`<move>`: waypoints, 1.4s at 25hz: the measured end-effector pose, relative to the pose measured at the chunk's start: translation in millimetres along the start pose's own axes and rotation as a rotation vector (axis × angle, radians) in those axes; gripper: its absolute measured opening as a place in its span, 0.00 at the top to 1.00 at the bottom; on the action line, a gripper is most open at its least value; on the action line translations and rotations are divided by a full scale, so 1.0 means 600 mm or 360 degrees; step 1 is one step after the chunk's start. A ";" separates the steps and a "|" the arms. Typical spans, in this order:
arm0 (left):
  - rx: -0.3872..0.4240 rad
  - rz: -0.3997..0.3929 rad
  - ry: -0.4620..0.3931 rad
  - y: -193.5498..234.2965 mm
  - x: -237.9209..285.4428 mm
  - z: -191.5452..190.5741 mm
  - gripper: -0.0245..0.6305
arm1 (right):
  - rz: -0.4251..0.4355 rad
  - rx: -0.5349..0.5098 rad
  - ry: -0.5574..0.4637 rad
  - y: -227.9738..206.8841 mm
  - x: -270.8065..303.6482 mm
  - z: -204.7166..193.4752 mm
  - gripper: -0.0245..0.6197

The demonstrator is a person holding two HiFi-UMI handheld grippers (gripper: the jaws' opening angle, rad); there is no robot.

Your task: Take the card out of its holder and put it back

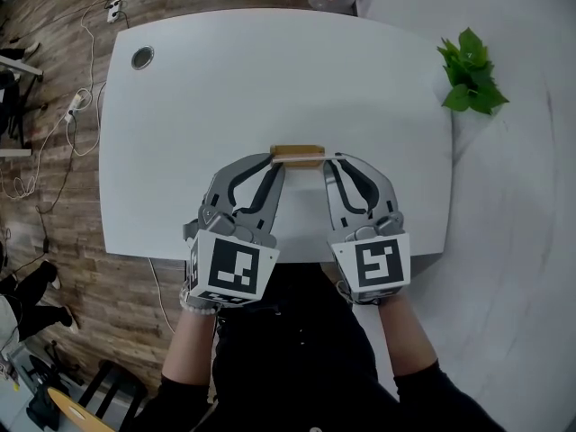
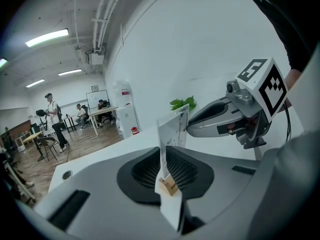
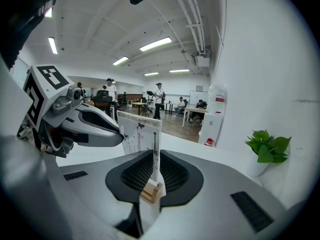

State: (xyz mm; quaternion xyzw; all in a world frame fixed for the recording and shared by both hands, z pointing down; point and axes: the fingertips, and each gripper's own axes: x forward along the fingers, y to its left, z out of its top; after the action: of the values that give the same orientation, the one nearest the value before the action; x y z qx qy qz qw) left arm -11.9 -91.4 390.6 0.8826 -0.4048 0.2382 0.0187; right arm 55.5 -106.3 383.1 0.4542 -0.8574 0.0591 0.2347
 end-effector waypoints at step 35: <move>-0.0055 -0.0033 0.0069 0.002 0.022 -0.038 0.89 | 0.0014 0.0027 0.0075 0.004 0.023 -0.029 0.85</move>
State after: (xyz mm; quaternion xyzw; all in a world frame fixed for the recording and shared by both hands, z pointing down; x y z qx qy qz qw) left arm -14.5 -96.5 416.2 0.8810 -0.3991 0.2500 0.0452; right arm 53.2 -110.0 405.2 0.4509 -0.8531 0.0782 0.2507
